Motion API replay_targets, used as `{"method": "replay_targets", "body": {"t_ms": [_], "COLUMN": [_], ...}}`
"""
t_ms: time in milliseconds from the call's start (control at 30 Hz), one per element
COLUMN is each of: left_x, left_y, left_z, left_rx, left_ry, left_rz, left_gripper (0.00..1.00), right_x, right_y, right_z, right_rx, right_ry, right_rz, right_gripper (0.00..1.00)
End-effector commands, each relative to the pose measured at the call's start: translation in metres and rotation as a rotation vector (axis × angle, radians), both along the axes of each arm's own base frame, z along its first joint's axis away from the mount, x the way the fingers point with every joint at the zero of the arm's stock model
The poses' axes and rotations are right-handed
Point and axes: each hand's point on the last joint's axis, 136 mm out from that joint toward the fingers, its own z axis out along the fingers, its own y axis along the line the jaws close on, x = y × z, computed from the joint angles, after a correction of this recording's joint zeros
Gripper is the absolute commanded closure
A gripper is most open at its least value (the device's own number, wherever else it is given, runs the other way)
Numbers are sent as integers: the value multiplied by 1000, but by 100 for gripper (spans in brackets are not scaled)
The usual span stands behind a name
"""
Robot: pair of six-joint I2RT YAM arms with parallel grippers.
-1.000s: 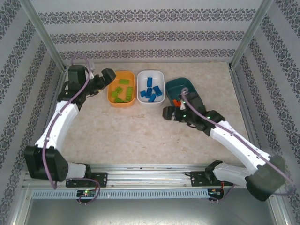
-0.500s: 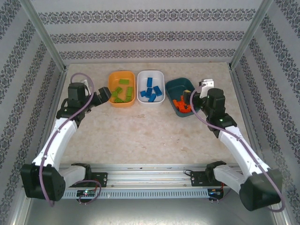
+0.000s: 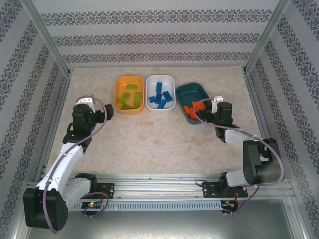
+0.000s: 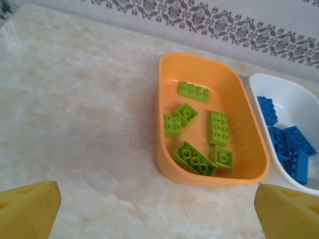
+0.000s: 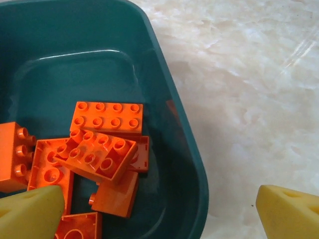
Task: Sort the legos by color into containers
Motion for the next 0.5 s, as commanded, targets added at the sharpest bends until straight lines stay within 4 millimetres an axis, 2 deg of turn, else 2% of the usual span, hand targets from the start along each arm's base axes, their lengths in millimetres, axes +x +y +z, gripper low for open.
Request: {"method": "replay_targets", "body": {"t_ms": [0, 233, 467], "left_x": [2, 1, 24], "left_y": [15, 29, 30], "left_z": [3, -23, -59], "left_rx": [113, 228, 247], "left_ry": [-45, -65, -12], "left_rz": [36, 74, 68], "left_gripper": [0, 0, 0], "right_x": [9, 4, 6], "right_y": [-6, -15, -17], "right_z": [24, 13, 11], "right_rx": [23, 23, 47], "right_ry": [-166, -251, -225], "right_rz": [-28, -84, -76], "right_gripper": [2, 2, 2]}}
